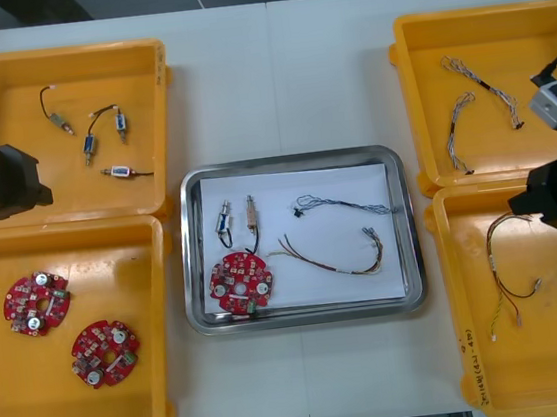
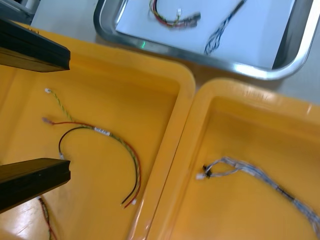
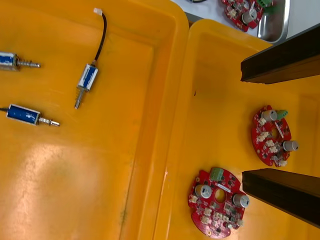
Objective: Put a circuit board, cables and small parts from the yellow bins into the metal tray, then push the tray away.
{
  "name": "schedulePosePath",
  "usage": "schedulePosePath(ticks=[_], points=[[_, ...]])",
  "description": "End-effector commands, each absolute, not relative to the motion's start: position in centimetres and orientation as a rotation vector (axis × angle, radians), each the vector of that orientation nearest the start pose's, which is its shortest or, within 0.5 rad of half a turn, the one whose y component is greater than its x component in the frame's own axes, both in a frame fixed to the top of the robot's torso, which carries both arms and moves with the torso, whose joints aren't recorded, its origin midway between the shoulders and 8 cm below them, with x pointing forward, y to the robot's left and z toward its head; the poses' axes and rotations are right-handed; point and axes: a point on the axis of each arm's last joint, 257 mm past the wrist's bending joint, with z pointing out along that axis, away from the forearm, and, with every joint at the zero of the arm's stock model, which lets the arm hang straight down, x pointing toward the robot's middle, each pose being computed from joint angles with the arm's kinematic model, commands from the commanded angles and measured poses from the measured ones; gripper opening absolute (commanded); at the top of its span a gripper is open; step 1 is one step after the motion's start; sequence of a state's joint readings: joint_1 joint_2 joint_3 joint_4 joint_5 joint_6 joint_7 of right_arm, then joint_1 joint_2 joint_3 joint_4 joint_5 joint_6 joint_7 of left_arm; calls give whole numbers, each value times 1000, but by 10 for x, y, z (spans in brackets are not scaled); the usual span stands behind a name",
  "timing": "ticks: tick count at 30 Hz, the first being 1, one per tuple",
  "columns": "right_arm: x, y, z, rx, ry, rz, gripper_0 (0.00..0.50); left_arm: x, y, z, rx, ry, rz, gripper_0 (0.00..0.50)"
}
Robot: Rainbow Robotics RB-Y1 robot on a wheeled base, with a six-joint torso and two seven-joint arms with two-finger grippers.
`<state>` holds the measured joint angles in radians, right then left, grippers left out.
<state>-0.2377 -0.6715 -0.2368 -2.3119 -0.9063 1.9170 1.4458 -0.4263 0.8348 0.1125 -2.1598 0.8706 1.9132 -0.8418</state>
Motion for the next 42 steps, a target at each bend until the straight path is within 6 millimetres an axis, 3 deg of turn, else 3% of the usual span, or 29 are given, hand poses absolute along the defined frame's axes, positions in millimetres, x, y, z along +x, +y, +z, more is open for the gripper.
schedulePosePath(ticks=[1,9,16,29,34,42], points=[[385,-246,-127,-606,2496,83,500,409,341,-102,-173,2563,6,500],[381,-188,-131,-881,2450,54,500,398,364,-107,-113,2576,50,500],[377,-149,-143,-1099,2395,-31,500,392,368,-112,-91,2593,46,500],[353,-100,-184,-1500,2336,-132,500,386,371,-116,-94,2607,35,500],[346,-78,-196,-1670,2228,-172,500,386,371,-115,-89,2605,34,500],[341,-51,-213,-1786,2158,-176,500,386,368,-116,-82,2611,21,500]])
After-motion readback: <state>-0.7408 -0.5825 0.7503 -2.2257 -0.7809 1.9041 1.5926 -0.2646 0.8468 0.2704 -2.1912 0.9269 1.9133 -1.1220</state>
